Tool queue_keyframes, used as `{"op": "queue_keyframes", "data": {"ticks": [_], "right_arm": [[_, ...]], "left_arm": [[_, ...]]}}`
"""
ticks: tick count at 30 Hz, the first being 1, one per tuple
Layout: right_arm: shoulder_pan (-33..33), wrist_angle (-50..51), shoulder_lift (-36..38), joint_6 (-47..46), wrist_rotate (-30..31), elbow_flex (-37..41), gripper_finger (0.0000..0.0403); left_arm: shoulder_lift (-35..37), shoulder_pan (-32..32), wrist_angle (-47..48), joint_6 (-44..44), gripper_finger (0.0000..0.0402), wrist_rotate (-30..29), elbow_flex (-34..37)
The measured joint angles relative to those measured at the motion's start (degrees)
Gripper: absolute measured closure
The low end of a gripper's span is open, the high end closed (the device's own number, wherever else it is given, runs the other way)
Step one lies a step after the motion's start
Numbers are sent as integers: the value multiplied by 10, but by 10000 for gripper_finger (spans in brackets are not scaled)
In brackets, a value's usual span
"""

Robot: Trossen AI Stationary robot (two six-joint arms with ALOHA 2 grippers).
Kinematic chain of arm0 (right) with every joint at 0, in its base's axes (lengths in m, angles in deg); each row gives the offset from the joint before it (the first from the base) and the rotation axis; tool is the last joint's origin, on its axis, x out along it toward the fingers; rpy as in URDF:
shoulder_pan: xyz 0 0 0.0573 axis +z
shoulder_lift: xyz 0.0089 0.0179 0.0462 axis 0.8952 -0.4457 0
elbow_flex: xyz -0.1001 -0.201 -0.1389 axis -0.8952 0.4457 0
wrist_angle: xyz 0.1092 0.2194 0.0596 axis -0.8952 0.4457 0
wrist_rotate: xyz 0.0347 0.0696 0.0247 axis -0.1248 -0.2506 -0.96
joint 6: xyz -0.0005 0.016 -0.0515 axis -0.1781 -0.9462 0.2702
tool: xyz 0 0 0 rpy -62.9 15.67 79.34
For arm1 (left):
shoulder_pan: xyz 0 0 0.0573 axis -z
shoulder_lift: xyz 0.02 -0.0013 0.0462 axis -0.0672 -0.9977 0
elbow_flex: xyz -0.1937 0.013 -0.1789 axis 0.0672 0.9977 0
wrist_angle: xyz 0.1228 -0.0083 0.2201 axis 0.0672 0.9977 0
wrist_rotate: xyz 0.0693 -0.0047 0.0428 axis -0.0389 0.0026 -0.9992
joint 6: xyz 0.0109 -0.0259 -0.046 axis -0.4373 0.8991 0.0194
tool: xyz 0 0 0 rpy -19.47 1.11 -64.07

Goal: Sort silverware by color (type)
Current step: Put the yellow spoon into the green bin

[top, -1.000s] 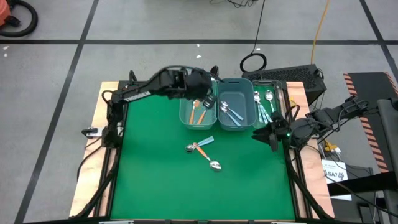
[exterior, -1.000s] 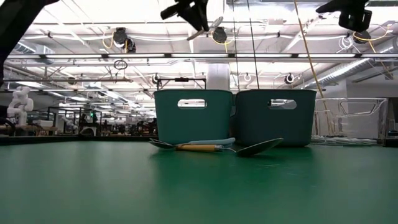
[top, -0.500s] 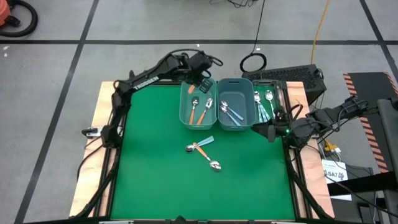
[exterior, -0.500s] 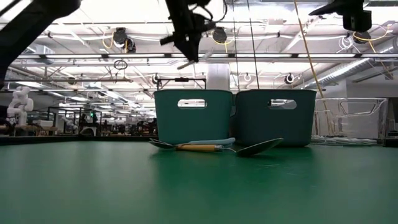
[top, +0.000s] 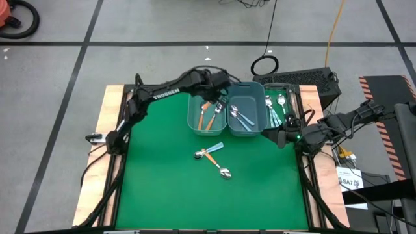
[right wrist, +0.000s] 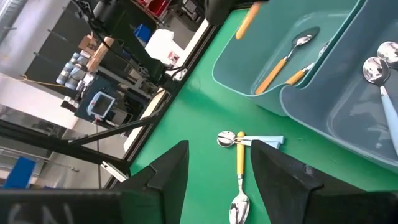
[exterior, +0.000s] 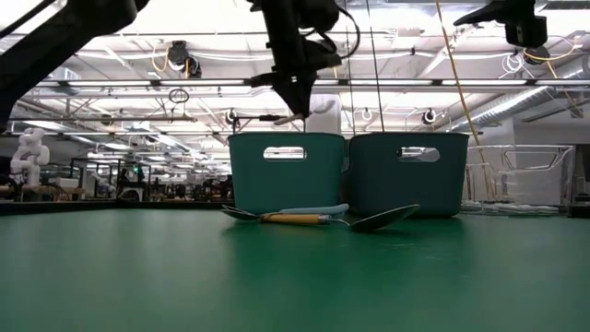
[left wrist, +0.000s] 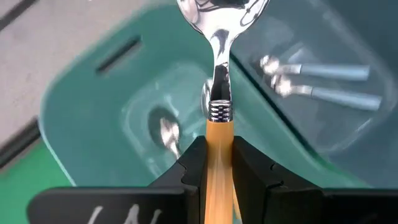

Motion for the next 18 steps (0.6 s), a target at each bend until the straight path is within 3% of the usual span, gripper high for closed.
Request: {"op": "queue_keyframes", "data": {"ticks": [12,18], "right_arm": [[0,-1,-1,-2,-2,0,236],[0,0,-1,20,-2,0,236]], "left_arm": [[-16,41,67,60,348,-34,0],[-10,70,97,60,348,-28,58]]}}
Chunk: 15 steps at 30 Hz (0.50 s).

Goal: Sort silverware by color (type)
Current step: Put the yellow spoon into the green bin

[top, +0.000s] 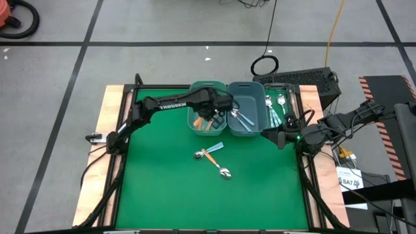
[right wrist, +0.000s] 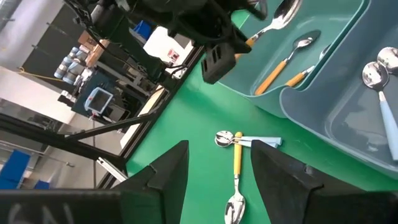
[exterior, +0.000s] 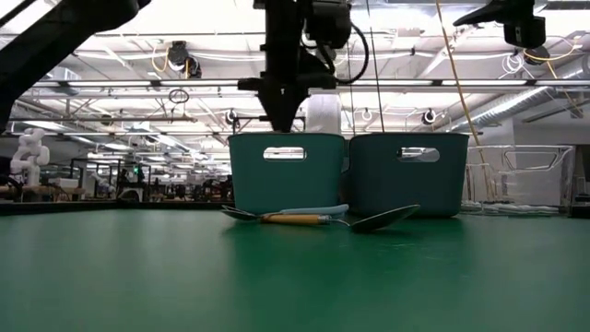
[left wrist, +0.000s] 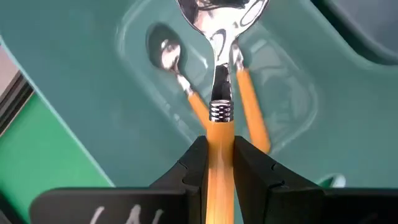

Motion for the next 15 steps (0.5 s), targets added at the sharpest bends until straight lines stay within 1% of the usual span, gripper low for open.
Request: {"op": "queue_keyframes", "data": {"ticks": [5,10,11,13,15], "right_arm": [[0,1,0,11,0,0,236],[0,2,0,12,-3,0,236],[0,2,0,12,-3,0,236],[0,2,0,12,-4,0,236],[0,2,0,12,-13,0,236]], "left_arm": [[39,20,-50,7,348,0,55],[47,1,-146,24,348,7,128],[49,-5,-169,25,348,16,133],[51,-13,-182,25,348,34,136],[50,-21,-199,26,348,37,138]]}}
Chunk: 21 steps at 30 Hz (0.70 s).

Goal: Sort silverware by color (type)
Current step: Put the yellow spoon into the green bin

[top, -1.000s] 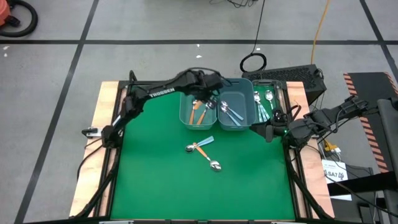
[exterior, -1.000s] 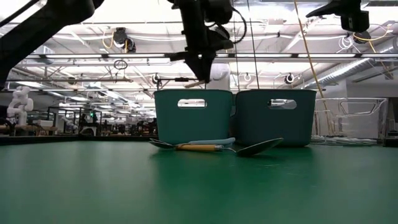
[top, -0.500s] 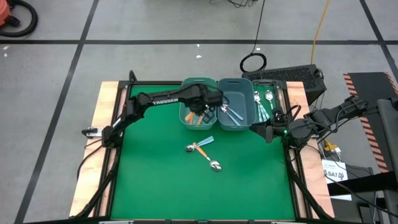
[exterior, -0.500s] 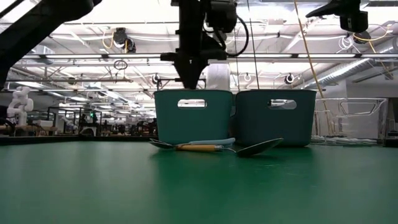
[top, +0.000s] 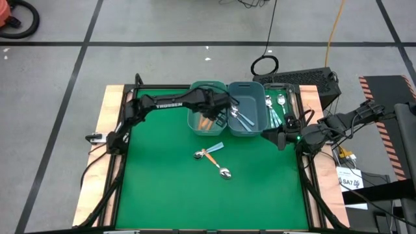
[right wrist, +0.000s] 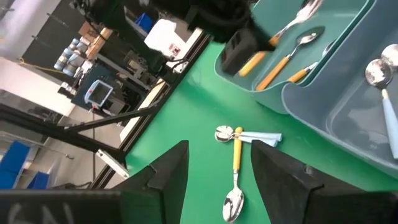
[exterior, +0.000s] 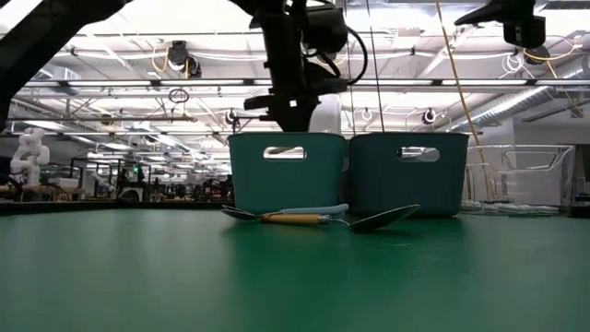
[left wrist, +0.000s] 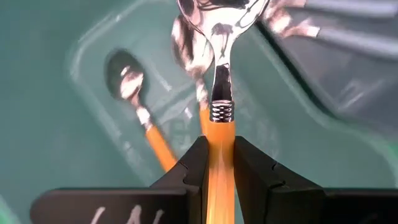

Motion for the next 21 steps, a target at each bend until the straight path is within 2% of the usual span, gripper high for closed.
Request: {"op": "queue_keyframes", "data": {"ticks": [4,11,16,21], "right_arm": [[0,0,0,2,-4,0,236],[0,0,0,11,-4,0,236],[-1,1,0,11,3,0,236],[-1,1,0,12,35,0,236]], "left_arm": [[1,-23,-9,2,348,-1,6],[-3,-60,-43,17,348,40,104],[-1,-60,-85,-9,334,53,133],[0,-57,-95,-12,325,48,133]]}}
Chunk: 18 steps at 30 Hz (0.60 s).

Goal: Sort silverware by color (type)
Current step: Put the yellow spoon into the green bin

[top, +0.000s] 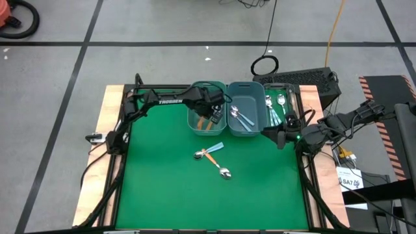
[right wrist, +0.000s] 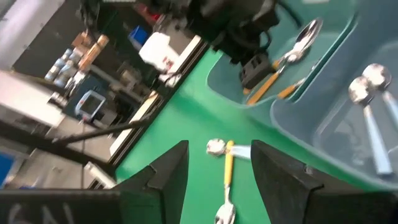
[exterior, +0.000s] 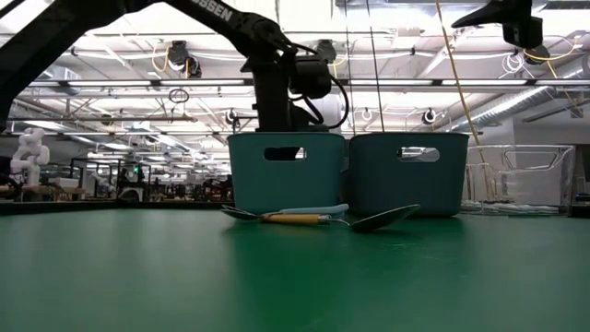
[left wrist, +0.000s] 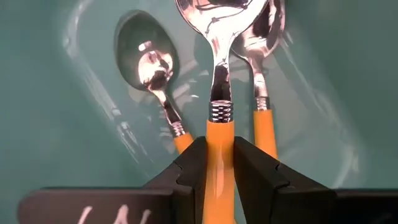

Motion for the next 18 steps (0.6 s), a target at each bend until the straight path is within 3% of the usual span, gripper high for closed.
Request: {"op": "queue_keyframes", "data": {"ticks": [8,14,18], "right_arm": [[0,1,-3,0,54,0,236],[0,1,-11,0,58,0,236],[0,0,-17,-1,55,0,236]], "left_arm": [[0,-5,-10,21,320,-1,0],[0,-9,4,8,317,17,0],[0,-8,10,-2,288,35,0]]}}
